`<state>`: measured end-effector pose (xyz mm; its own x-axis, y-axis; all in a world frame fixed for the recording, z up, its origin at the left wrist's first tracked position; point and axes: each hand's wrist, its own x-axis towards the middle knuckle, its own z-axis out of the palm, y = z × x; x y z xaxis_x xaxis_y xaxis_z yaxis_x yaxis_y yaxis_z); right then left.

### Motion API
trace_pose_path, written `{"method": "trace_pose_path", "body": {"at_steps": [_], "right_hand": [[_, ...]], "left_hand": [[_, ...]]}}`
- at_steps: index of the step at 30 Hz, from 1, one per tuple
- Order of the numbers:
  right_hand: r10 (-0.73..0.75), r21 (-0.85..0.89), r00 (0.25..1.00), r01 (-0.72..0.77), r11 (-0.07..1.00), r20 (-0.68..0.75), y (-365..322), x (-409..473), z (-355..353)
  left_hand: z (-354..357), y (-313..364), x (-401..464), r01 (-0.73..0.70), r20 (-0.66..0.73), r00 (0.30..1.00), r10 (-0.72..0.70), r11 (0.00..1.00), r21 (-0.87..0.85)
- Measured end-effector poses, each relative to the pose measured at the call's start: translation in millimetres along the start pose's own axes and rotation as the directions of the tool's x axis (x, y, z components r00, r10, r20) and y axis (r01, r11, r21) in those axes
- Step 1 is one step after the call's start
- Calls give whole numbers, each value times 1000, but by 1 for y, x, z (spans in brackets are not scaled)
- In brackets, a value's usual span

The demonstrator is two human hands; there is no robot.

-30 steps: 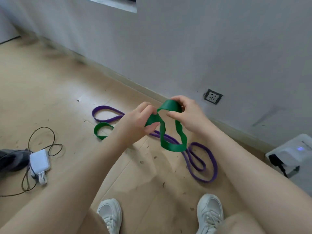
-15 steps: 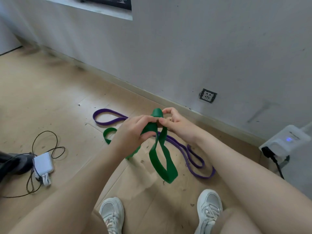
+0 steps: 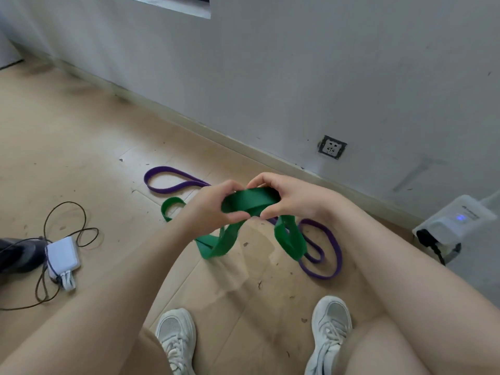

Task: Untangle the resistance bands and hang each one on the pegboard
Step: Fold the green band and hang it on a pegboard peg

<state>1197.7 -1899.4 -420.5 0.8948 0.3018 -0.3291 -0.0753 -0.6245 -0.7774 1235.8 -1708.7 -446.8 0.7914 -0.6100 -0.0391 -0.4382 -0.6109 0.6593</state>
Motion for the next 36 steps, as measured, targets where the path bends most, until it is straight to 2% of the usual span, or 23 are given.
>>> {"method": "trace_pose_path", "body": {"at_steps": [2,4,8,12,14,16,18,21,25,30,33,36], "right_hand": [[-40,-220,999,34,975,-24,0,5,2],[-108,-375,991,70,924,-82,2,11,4],[-188,-405,941,61,912,-282,5,18,0],[-262,-327,884,133,936,-388,0,20,0],[-273,-226,868,193,955,-414,-6,20,3],[-215,-7,867,237,971,-450,-10,19,4],[-144,202,882,258,945,-449,-11,15,1],[-123,290,902,259,921,-414,-8,12,-3],[-119,318,893,276,907,-435,-5,14,-2],[-72,349,873,268,898,-482,4,10,-15],[-22,391,859,255,884,-511,13,8,-20],[123,459,825,178,870,-552,28,12,-15]], "left_hand": [[-4,2,4,-27,13,1000,26,993,117],[-9,1,7,-47,8,999,46,988,144],[-10,-5,6,23,-69,997,-23,1000,-6],[11,-14,2,102,25,995,-99,988,-112],[16,-17,5,130,51,991,-121,958,-257],[16,-15,8,114,12,993,-118,920,-374],[13,-15,12,83,-81,988,-129,903,-421],[11,-19,15,83,-104,984,-144,891,-446],[14,-23,19,108,-67,986,-151,897,-429],[10,-28,17,119,-22,992,-126,974,-191],[4,-31,16,152,-14,987,-158,969,-195],[-11,-21,15,146,-40,986,-159,963,-225]]}}
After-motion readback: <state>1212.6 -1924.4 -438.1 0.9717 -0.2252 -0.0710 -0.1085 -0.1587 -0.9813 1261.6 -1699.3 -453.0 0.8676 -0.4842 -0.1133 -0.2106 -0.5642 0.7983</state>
